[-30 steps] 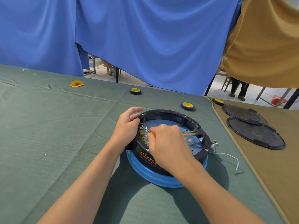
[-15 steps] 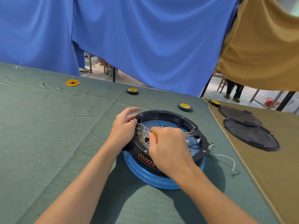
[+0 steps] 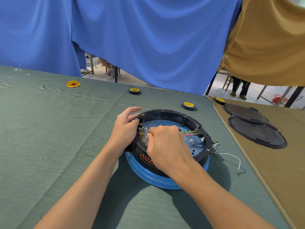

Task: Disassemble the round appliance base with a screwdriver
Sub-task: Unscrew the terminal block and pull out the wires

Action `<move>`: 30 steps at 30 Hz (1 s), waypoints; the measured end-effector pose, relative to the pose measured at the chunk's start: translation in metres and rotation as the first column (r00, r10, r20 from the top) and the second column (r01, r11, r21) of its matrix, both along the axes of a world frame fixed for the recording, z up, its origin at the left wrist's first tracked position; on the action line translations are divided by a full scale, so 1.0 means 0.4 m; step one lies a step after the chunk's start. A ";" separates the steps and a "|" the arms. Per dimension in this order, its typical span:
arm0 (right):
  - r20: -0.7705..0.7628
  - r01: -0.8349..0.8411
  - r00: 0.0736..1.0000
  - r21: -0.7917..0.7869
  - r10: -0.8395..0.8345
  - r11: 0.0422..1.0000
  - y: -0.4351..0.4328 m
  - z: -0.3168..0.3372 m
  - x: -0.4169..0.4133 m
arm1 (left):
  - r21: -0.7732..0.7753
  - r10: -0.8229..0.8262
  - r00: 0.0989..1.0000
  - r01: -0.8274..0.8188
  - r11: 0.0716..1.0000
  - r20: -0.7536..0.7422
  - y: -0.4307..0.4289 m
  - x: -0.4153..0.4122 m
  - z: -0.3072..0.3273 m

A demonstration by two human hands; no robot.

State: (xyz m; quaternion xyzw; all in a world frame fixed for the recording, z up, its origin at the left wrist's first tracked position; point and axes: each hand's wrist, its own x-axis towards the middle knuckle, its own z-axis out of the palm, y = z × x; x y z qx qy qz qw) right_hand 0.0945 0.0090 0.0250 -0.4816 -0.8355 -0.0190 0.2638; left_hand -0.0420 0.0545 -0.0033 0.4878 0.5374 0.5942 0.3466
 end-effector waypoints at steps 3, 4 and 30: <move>-0.003 0.017 1.000 -0.011 -0.017 1.000 -0.003 0.006 0.002 | -0.002 -0.002 1.000 0.002 1.000 0.011 0.000 0.001 0.000; -0.010 0.021 1.000 -0.017 -0.021 1.000 -0.003 0.007 0.005 | -0.003 0.000 1.000 0.000 1.000 0.015 0.000 0.001 -0.001; -0.198 0.059 0.978 -0.044 -0.066 0.997 -0.016 0.023 0.037 | 0.000 -0.033 0.999 0.033 0.999 0.035 -0.007 -0.011 -0.005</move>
